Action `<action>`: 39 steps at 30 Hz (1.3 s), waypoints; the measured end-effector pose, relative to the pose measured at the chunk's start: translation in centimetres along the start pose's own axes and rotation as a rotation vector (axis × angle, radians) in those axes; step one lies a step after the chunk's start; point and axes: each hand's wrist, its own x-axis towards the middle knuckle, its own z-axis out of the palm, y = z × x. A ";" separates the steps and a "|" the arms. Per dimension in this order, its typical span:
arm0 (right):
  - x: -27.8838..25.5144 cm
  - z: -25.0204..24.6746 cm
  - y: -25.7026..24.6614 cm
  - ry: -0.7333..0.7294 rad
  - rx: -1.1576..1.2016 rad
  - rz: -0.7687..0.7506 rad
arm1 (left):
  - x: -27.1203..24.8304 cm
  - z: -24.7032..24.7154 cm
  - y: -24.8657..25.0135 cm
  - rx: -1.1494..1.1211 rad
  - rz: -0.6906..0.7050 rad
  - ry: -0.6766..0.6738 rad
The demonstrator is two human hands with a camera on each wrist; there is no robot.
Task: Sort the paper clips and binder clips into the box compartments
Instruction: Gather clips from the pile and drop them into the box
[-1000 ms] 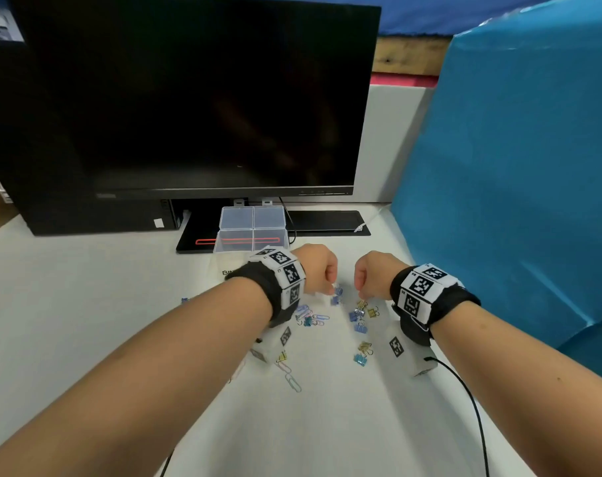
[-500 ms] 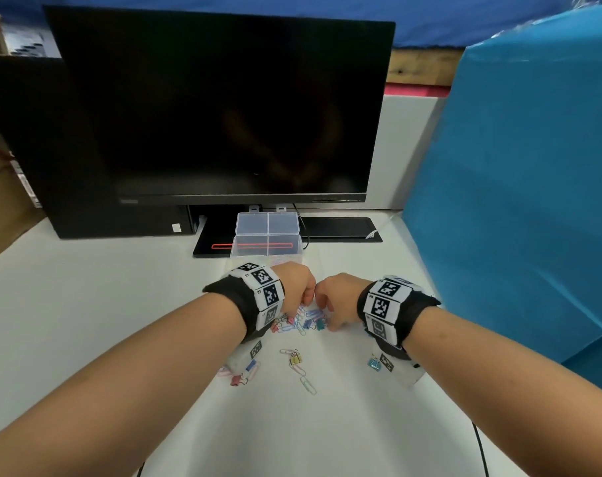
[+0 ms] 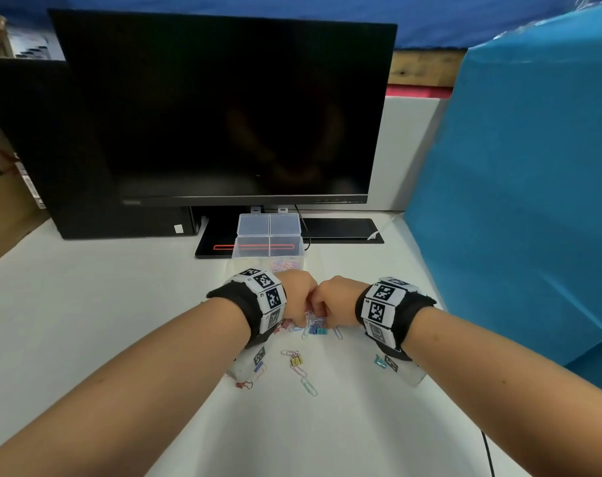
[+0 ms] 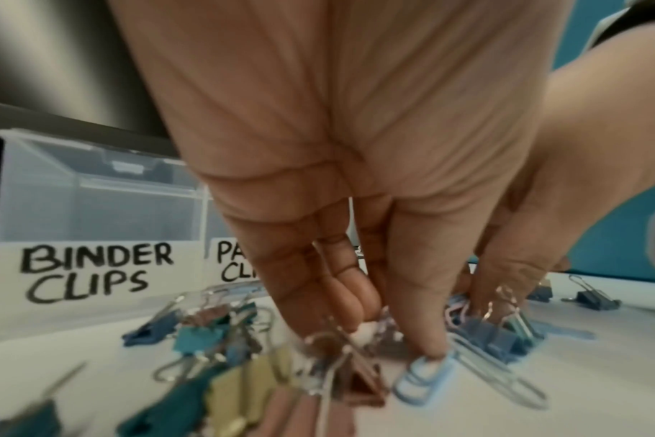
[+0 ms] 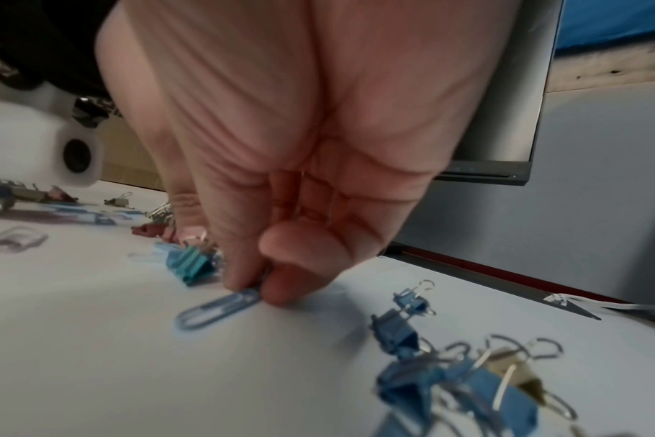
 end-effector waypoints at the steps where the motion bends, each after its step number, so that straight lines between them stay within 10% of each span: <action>1: 0.0 0.1 -0.1 -0.004 -0.011 0.011 | 0.2 0.1 0.3 0.016 -0.009 -0.006; 27: 0.3 0.3 -2.1 -0.044 -0.060 0.237 | 0.2 0.7 2.7 0.050 -0.294 0.024; 33: -1.6 -1.1 -0.6 -0.049 0.169 0.248 | -2.3 -0.8 -0.9 -0.787 -0.356 0.018; 39: -3.7 -0.2 3.4 0.107 1.291 0.245 | -4.5 -1.2 -2.4 -1.441 -0.322 0.028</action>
